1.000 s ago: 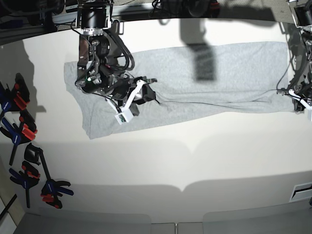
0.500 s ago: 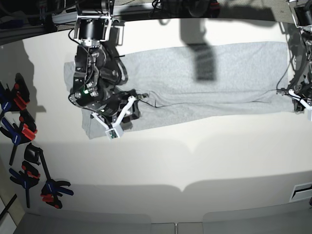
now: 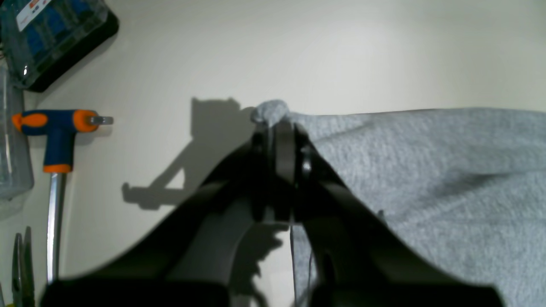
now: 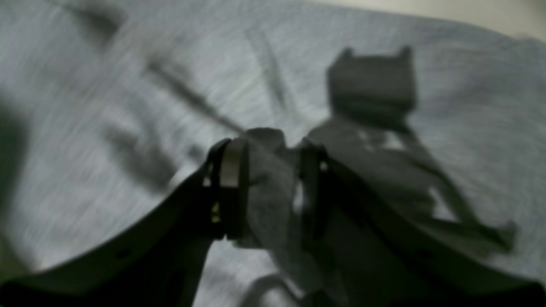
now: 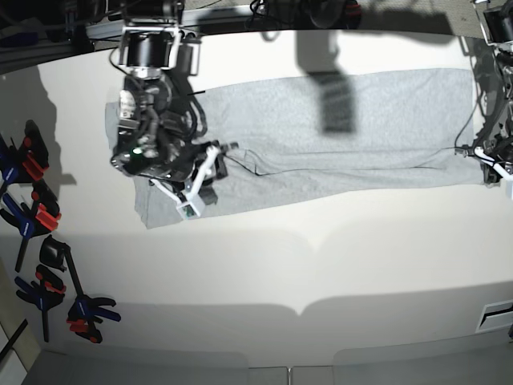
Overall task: Fold the T-shirt properly
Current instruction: 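Hold the collar end with the right gripper and tug it straight, then lift the collar end with the right gripper and fold it toward the hem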
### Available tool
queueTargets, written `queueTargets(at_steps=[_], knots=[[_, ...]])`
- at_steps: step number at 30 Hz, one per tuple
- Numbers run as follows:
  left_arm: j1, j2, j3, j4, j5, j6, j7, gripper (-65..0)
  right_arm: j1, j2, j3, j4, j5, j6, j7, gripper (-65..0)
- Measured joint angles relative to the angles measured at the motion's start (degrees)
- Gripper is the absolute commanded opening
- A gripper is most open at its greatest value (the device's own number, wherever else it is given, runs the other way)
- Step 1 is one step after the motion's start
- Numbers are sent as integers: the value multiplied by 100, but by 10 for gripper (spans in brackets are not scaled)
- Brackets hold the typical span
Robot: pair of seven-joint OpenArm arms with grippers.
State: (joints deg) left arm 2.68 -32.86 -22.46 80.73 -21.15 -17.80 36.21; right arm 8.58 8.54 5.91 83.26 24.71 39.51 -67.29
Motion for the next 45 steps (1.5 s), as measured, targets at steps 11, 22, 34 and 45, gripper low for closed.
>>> queueTargets(at_steps=[11, 22, 34, 45], knots=[[0, 0, 0, 0, 42, -2, 0, -650, 2, 682, -496, 4, 1005, -2, -1023, -503], [330, -173, 9, 0, -313, -2236, -457, -650, 0, 671, -503, 4, 1005, -2, -826, -504], [1255, -1023, 7, 2, -1530, -2188, -627, -650, 0, 669, -503, 4, 466, -2, -273, -504], [1320, -935, 7, 7, -2192, -2190, -439, -650, -46, 675, -487, -758, -361, -367, 1003, -504]])
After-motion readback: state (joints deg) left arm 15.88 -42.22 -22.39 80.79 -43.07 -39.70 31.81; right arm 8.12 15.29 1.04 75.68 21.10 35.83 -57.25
